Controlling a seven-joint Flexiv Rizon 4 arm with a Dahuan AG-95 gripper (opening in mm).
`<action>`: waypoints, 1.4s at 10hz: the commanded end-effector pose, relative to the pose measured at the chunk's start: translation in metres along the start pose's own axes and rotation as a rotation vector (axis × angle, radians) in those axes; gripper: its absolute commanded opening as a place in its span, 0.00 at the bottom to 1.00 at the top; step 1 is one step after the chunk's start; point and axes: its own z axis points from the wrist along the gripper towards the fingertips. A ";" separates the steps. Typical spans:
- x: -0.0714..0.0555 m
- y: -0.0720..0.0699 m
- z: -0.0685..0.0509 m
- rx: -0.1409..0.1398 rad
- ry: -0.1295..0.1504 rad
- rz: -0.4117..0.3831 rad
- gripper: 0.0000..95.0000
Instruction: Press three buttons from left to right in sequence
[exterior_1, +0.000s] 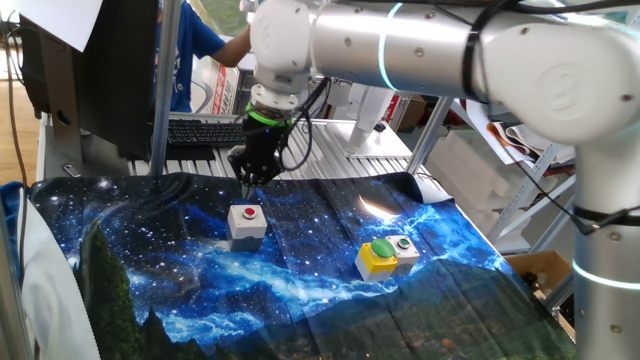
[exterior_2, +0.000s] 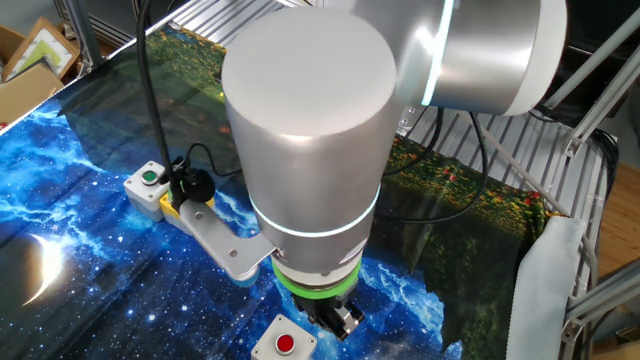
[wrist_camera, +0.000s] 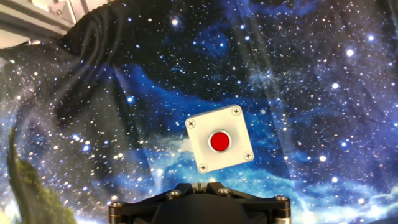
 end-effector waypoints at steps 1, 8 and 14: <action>-0.003 0.001 0.000 0.013 0.006 0.006 0.00; -0.003 0.001 0.000 -0.012 -0.015 0.017 0.00; -0.003 0.001 0.000 -0.057 -0.031 -0.018 0.00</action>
